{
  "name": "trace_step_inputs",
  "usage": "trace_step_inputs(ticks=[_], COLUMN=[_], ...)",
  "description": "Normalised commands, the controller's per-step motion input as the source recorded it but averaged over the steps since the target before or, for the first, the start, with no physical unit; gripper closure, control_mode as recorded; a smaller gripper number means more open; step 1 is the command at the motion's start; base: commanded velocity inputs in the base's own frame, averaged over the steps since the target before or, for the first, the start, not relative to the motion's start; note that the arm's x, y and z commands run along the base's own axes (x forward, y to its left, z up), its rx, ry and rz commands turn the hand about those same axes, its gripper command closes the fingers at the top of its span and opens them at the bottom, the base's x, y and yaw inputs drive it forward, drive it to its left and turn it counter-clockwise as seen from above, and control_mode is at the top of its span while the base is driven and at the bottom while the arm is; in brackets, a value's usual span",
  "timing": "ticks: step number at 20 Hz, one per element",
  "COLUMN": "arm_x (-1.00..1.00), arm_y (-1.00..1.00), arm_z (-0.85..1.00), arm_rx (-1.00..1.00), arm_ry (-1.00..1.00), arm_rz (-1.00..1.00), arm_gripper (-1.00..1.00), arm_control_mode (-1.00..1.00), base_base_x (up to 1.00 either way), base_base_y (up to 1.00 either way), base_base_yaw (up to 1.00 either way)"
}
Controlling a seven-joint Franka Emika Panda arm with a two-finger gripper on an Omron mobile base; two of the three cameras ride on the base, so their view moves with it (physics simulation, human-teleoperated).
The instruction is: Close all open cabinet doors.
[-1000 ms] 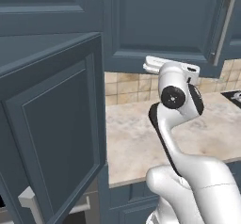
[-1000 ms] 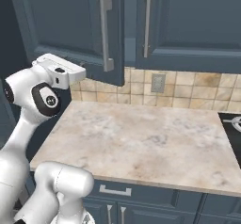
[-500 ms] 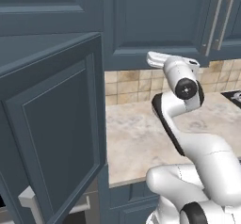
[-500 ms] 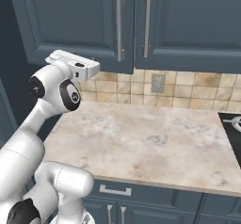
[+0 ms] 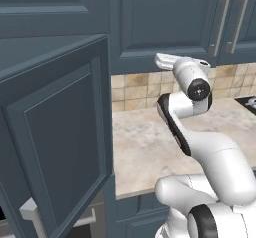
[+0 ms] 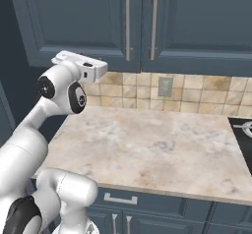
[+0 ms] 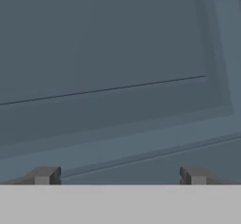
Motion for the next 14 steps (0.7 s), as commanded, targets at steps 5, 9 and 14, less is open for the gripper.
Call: trace_step_inputs(ticks=[5, 9, 14], arm_x=[0.35, 0.24, 0.27], arm_y=[-0.01, -0.02, -0.06], arm_z=[0.01, 0.01, 0.0], arm_rx=[0.0, 0.0, 0.0], arm_ry=[0.09, 0.12, 0.12], arm_rz=[0.0, 0.0, 0.02], arm_gripper=[-1.0, -1.0, -1.0], arm_control_mode=[-1.0, -1.0, -1.0], base_base_x=[0.0, 0.0, 0.0], base_base_y=[0.0, 0.0, 0.0], base_base_yaw=[0.0, 0.0, 0.0])
